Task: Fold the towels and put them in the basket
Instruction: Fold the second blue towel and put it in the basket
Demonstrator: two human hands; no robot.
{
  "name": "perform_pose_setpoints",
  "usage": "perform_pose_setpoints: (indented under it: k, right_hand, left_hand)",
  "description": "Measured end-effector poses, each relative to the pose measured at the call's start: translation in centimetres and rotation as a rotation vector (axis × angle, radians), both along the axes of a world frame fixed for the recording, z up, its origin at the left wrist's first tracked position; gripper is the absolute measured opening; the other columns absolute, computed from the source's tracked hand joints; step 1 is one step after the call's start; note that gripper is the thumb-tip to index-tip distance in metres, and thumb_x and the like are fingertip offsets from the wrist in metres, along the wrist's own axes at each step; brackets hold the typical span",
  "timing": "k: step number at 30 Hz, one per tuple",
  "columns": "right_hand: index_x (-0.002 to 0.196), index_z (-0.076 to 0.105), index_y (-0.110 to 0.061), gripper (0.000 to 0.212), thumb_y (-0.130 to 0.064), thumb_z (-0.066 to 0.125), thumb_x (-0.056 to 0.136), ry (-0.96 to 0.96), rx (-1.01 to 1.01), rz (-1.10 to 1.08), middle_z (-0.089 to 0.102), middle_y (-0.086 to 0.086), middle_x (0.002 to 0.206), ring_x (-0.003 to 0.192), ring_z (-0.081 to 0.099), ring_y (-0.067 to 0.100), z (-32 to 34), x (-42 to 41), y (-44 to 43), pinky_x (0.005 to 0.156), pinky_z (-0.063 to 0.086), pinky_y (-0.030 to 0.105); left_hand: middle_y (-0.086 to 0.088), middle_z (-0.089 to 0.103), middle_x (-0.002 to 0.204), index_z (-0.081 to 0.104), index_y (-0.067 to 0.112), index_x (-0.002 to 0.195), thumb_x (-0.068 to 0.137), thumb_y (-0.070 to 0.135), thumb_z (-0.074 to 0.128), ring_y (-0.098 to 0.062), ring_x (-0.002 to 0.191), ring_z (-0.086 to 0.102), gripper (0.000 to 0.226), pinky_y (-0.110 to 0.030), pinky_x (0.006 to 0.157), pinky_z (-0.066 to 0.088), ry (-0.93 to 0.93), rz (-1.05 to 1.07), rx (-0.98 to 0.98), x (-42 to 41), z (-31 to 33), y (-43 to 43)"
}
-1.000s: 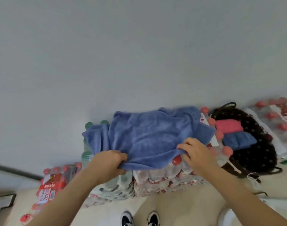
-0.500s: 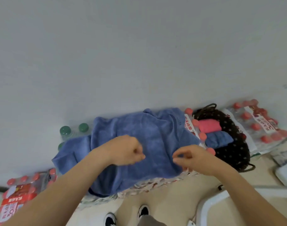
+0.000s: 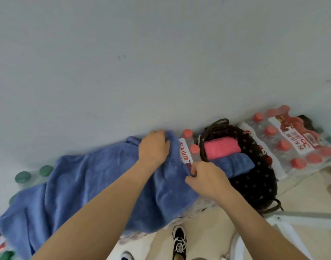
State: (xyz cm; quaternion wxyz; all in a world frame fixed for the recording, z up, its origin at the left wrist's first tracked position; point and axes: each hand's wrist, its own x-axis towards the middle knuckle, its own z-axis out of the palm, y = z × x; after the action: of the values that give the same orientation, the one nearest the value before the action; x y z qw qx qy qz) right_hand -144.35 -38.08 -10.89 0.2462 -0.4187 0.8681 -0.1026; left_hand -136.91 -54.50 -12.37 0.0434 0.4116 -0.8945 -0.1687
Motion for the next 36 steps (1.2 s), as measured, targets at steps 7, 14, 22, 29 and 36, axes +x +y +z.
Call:
perform_pose_setpoints:
  k: [7, 14, 22, 29, 36]
  right_hand:
    - [0.051, 0.043, -0.017, 0.032, -0.031, 0.061, 0.074, -0.309, 0.375, 0.147, 0.048, -0.005, 0.052, 0.055, 0.051, 0.013, 0.9, -5.4, 6.0, 0.053, 0.037, 0.028]
    - [0.077, 0.061, -0.016, 0.033, -0.045, 0.054, 0.091, -0.321, -0.142, -0.217, 0.067, -0.001, 0.076, 0.079, 0.063, 0.019, -0.5, -9.6, 1.1, 0.076, 0.050, 0.038]
    - [0.088, 0.066, 0.004, 0.033, -0.029, 0.067, 0.087, -0.611, -0.331, -0.470, 0.064, 0.007, 0.084, 0.079, 0.058, 0.017, -5.6, -10.3, -4.0, 0.071, 0.047, 0.032]
    - [0.073, 0.058, -0.007, 0.017, -0.015, 0.063, 0.088, -0.713, -0.384, -0.444, 0.049, 0.007, 0.068, 0.064, 0.044, 0.018, -5.6, -10.3, -4.8, 0.057, 0.032, 0.029]
    - [0.105, 0.068, -0.019, 0.023, -0.023, 0.072, 0.082, -0.503, -0.498, -0.321, 0.064, -0.001, 0.079, 0.076, 0.060, 0.013, -4.9, -11.1, -6.7, 0.075, 0.052, 0.031]
  left_hand:
    - [0.001, 0.063, 0.082, 0.066, 0.014, 0.085, 0.084, 0.006, 0.065, -0.004, 0.075, 0.050, 0.008, -0.009, 0.073, 0.036, 0.482, -0.238, 0.217, -2.3, -0.4, 4.5]
    - [0.000, 0.056, 0.104, 0.053, 0.023, 0.128, 0.091, 0.027, 0.056, -0.019, 0.090, 0.057, 0.037, -0.037, 0.079, 0.049, 0.238, -0.152, 0.102, -2.7, -1.2, 4.6]
    - [-0.006, 0.067, 0.108, 0.058, 0.021, 0.114, 0.095, 0.038, 0.044, -0.029, 0.098, 0.062, 0.028, -0.039, 0.075, 0.049, -0.006, 0.011, 0.013, -4.2, -0.6, 2.4]
    - [-0.005, 0.068, 0.087, 0.056, 0.018, 0.095, 0.096, 0.037, 0.042, -0.028, 0.082, 0.063, 0.023, -0.037, 0.066, 0.050, -0.059, 0.047, 0.052, -5.4, -0.2, 1.9]
    - [-0.001, 0.066, 0.072, 0.053, 0.020, 0.088, 0.092, 0.033, 0.050, -0.027, 0.071, 0.064, 0.013, -0.044, 0.066, 0.051, 0.381, 0.269, 0.203, -6.7, -0.8, 1.8]
